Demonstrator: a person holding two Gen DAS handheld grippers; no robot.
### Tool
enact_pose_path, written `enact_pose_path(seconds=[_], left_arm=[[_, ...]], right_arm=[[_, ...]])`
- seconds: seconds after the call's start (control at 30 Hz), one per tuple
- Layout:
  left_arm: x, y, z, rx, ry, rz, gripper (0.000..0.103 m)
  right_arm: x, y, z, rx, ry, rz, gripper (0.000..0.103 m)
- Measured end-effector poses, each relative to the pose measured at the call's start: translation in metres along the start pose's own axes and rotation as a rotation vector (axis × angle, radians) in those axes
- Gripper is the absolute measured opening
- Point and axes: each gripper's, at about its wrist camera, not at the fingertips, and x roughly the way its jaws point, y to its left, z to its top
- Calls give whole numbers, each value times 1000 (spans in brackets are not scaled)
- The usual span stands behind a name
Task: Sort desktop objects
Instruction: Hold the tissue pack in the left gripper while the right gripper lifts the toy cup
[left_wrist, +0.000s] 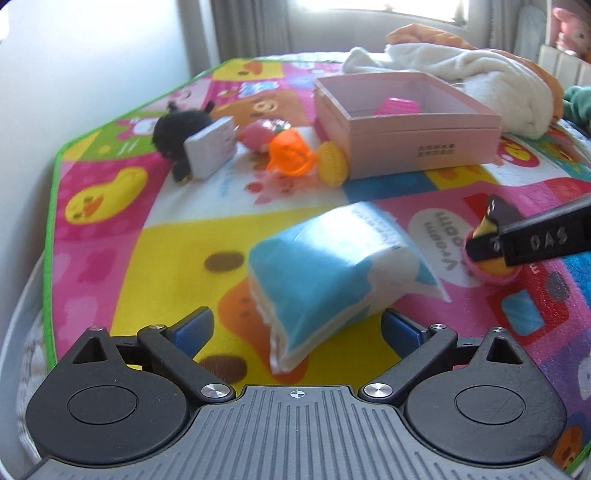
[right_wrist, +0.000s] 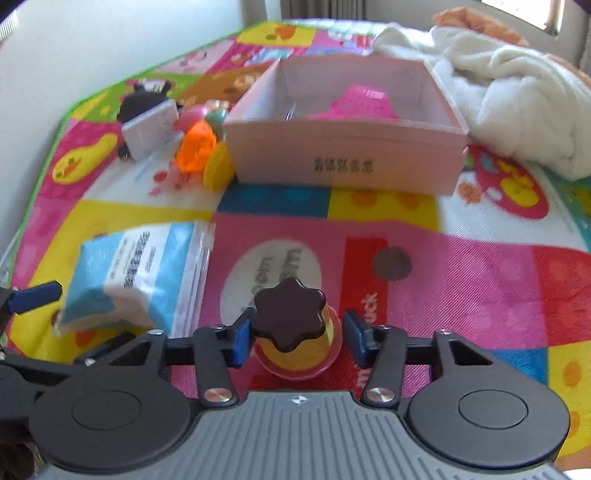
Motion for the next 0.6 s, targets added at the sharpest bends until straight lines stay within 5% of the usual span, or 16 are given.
enact_pose_path(seconds=[0.27,0.47,0.6], left_arm=[[11,-18,23,139,-75,-25,100],[1,-35,25,190,-66,-303,100],[4,-50,23,251,-100,-156,100]], right_arm=[[-22,-21,2,112,-49,12,50],[-44,-37,-6,181,-83,58,50],[-40,-38,-7,186,-77,56,50]])
